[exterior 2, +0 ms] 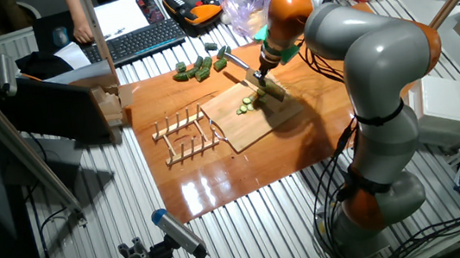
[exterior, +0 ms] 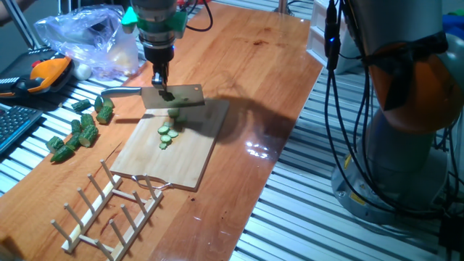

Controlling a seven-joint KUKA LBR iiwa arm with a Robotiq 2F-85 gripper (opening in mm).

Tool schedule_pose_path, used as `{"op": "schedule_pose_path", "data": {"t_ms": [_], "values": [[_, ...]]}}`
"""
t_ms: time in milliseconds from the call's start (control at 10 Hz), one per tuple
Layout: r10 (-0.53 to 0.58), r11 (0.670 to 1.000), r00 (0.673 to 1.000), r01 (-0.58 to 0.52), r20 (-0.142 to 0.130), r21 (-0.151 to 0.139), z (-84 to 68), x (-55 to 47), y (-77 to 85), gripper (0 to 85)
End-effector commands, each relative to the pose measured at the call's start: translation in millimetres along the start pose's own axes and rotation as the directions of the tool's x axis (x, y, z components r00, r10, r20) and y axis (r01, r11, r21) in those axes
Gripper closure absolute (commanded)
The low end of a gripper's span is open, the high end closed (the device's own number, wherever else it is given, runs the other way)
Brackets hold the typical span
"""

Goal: Chop the cucumber into shreds

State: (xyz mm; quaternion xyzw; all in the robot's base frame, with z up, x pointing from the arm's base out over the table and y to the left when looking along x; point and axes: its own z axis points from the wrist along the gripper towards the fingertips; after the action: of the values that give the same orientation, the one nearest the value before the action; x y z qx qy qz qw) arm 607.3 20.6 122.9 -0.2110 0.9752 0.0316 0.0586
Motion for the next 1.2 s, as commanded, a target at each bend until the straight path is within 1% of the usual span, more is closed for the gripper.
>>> {"op": "schedule_pose_path", "data": {"t_ms": [0,300,500,600,700,800,900,1000,1100], "values": [[-0.001,1.000,1.000,0.001,0.003,-0.003,3.7,0.3,-1.3,85.0],[-0.002,1.000,1.000,0.002,0.022,-0.014,17.6,2.2,-2.4,85.0],[0.001,1.000,0.999,0.000,0.046,-0.012,28.8,6.9,-1.2,85.0],[0.002,1.000,0.999,-0.001,0.052,-0.014,30.5,8.0,-0.5,85.0],[0.005,1.000,0.999,-0.004,0.053,-0.013,29.3,7.1,0.1,85.0],[0.012,1.000,0.999,-0.012,0.037,-0.023,20.9,2.1,1.1,85.0],[0.019,0.999,1.000,-0.018,0.005,-0.030,5.6,-4.4,1.5,85.0],[0.024,0.999,1.000,-0.024,-0.019,-0.037,-9.9,-9.0,-0.1,85.0],[0.021,0.999,0.999,-0.022,-0.028,-0.028,-17.2,-9.8,-0.1,85.0]]}}
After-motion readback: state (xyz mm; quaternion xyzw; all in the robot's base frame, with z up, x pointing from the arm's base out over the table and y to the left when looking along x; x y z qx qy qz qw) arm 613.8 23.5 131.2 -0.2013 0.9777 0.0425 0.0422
